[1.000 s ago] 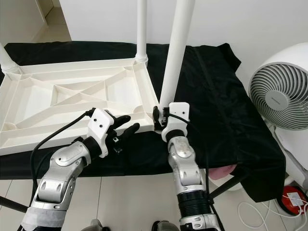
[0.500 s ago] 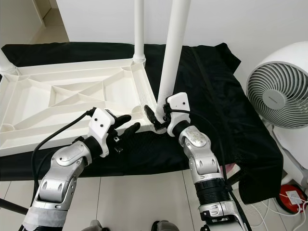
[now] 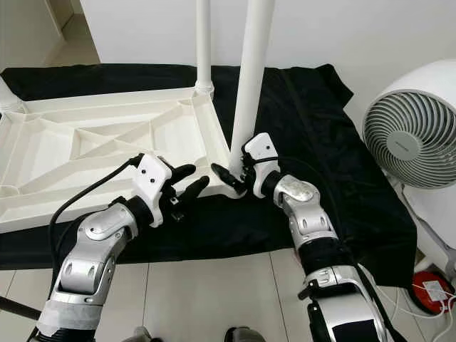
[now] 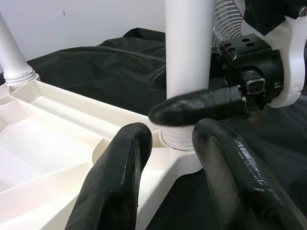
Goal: Building children table
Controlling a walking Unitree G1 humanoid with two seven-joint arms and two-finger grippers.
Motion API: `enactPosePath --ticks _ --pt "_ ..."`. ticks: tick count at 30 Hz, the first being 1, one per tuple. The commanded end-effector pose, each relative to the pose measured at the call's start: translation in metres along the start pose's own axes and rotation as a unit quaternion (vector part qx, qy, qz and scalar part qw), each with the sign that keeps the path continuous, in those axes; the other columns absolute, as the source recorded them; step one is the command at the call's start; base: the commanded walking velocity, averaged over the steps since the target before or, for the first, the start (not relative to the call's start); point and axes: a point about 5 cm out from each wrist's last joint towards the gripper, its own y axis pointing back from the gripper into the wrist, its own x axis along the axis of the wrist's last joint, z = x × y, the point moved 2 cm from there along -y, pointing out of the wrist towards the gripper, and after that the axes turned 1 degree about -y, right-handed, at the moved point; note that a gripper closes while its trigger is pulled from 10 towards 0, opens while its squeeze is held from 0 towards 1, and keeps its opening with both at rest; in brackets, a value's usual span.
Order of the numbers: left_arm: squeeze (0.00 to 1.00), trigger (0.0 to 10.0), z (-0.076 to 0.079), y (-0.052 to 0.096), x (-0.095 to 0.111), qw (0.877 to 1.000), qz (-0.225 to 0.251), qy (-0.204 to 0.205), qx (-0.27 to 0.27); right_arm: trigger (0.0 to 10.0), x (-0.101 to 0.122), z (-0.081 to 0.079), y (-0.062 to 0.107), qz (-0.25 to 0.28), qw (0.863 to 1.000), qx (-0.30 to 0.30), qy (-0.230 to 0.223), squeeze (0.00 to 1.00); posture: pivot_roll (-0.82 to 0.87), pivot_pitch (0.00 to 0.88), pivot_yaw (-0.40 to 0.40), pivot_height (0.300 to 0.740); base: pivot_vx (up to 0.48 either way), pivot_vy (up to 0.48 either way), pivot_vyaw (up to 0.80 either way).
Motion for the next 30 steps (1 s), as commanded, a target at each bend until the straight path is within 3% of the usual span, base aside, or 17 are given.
enactPosePath --ticks 1,8,12,16,18,19,21,28,29,30 --pt "0.00 10.0 -0.010 0.000 -0.003 0.997 -0.005 0.002 0.074 0.0 -0.017 -0.008 0.002 -0.024 0.999 0.019 -0.026 0.00 -0.10 0.068 0.010 0.740 0.000 0.000 0.00" --pt "0.00 10.0 -0.008 -0.002 -0.003 0.997 -0.003 0.004 0.072 0.0 -0.024 -0.007 0.004 -0.017 0.998 0.023 -0.049 0.00 -0.11 0.073 0.011 0.740 0.000 0.000 0.00" --pt "0.00 10.0 -0.004 0.001 -0.009 0.998 -0.013 -0.002 0.061 0.0 -0.020 -0.013 0.006 0.019 0.997 -0.035 -0.065 0.00 -0.11 0.081 0.004 0.740 0.000 0.000 0.00" --pt "0.00 10.0 -0.004 0.001 -0.011 0.998 -0.015 -0.003 0.061 0.0 -0.019 -0.017 0.006 0.026 0.996 -0.054 -0.064 0.00 -0.11 0.083 0.002 0.740 0.000 0.000 0.00" --pt "0.00 10.0 -0.004 0.003 -0.012 0.998 -0.018 -0.004 0.063 0.0 -0.013 -0.033 0.007 0.049 0.992 -0.077 -0.082 0.00 -0.11 0.089 -0.003 0.740 0.000 0.000 0.00" --pt "0.00 10.0 -0.004 0.003 -0.012 0.998 -0.018 -0.004 0.063 0.0 -0.013 -0.033 0.007 0.049 0.992 -0.077 -0.082 0.00 -0.11 0.089 -0.003 0.740 0.000 0.000 0.00" --pt "0.00 10.0 -0.003 0.005 -0.014 0.998 -0.021 -0.006 0.065 0.0 0.001 -0.052 0.011 0.084 0.985 -0.105 -0.104 0.00 -0.11 0.094 -0.011 0.740 0.000 0.000 0.00" --pt "0.00 10.0 -0.005 0.007 -0.015 0.997 -0.024 -0.007 0.069 0.0 0.005 -0.053 0.021 0.088 0.979 -0.157 -0.094 0.00 -0.12 0.098 -0.011 0.740 0.000 0.000 0.00" --pt "0.00 10.0 -0.007 0.007 -0.015 0.997 -0.025 -0.008 0.071 9.8 0.004 -0.050 0.022 0.087 0.976 -0.173 -0.096 0.00 -0.12 0.098 -0.010 0.740 0.000 0.000 0.00" --pt "0.00 10.0 -0.007 0.007 -0.015 0.997 -0.025 -0.008 0.071 9.8 0.004 -0.050 0.022 0.087 0.976 -0.173 -0.096 0.00 -0.12 0.098 -0.010 0.740 0.000 0.000 0.00"
